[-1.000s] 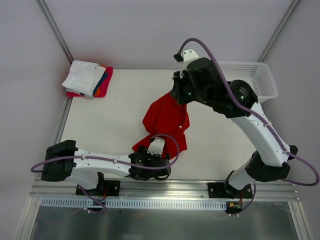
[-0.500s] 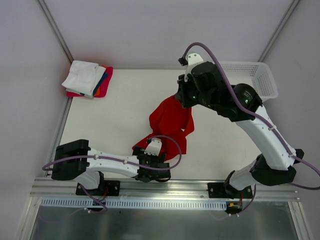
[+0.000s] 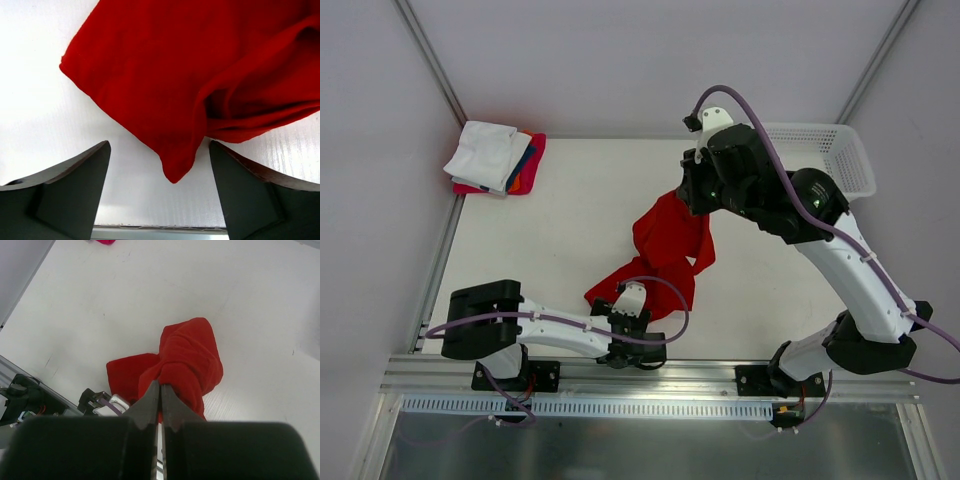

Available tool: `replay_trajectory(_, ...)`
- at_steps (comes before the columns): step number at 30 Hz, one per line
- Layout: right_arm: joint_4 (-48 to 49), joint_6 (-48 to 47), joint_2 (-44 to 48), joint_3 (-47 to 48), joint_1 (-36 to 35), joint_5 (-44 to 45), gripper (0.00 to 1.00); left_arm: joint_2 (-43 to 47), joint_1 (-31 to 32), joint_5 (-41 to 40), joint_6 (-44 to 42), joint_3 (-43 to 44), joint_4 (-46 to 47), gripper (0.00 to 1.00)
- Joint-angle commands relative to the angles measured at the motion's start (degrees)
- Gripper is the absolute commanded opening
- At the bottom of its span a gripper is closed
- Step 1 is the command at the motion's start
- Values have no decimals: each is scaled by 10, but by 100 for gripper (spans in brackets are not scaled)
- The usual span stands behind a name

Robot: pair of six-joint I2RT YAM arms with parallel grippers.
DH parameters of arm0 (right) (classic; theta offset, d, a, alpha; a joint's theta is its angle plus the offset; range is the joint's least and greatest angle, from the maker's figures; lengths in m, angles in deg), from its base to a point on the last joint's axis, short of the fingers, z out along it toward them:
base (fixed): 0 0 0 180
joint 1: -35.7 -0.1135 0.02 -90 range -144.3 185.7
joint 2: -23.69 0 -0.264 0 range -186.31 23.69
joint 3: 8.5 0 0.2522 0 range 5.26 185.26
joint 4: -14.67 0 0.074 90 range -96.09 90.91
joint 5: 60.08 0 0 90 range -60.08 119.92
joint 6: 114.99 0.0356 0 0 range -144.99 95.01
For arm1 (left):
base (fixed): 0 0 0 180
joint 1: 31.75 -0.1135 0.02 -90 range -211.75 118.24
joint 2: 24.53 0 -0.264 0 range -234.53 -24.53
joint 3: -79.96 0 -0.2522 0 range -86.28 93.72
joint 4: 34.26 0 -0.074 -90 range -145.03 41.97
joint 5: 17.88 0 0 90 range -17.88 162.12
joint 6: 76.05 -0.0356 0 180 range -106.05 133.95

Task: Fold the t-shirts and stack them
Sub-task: Flatten out the tshirt

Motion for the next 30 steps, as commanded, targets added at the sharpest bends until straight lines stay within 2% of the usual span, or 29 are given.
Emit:
replay_trajectory(1, 17, -13, 19, -1, 5, 11, 1, -12, 7, -4, 25, 15, -20, 79)
replay_trajectory(11, 21, -14, 19, -13, 7, 5, 1, -40, 7, -9, 27, 23, -21, 70)
replay_trajectory(15, 25, -13, 20, -22, 7, 3, 1, -48, 7, -12, 32, 22, -21, 63)
replay_trajectory(19, 29, -13, 28, -37, 8, 3, 0, -68, 7, -14, 40, 24, -21, 31)
replay_trajectory(25, 35, -12, 40, -63, 12, 4, 0, -99, 7, -13, 54, 29, -21, 16)
replay_trajectory(27, 37, -11, 49, -78, 12, 8, 1, -106, 7, -14, 55, 30, -21, 4)
replay_trajectory(30, 45, -7, 69, -115, 16, 14, 1, -105, 7, -14, 52, 30, -21, 0)
